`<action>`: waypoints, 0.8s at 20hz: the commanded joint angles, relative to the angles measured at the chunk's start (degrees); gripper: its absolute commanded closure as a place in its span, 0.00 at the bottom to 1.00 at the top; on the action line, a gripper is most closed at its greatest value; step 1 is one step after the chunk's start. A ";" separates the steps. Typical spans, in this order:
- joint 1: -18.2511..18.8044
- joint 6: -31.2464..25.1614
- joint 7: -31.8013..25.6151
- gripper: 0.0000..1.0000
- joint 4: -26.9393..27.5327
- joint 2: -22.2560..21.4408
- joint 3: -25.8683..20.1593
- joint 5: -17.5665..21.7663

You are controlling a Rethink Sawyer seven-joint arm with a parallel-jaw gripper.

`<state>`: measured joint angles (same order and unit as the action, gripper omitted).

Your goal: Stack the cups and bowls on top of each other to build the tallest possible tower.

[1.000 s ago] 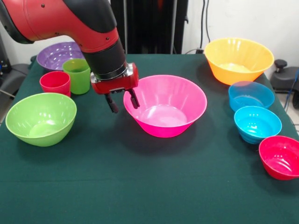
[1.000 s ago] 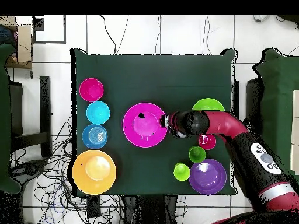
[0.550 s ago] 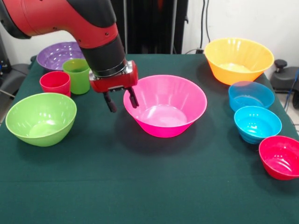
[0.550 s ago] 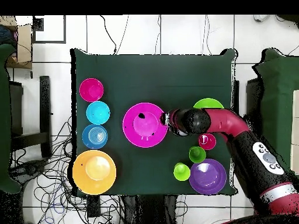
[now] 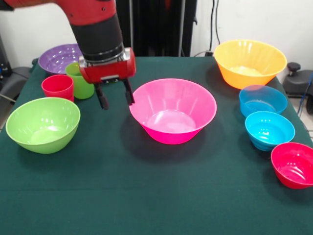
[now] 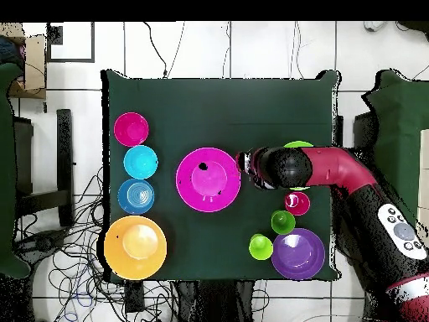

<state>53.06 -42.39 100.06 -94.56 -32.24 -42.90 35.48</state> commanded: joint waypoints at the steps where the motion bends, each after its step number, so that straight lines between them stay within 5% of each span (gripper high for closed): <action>1: 0.23 -6.99 -12.25 0.00 -4.74 -5.34 -2.51 -1.08; 16: -1.37 -7.12 -7.36 0.00 -10.79 -14.28 -3.09 -5.28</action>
<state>53.33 -44.85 100.06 -100.27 -44.51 -44.80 30.39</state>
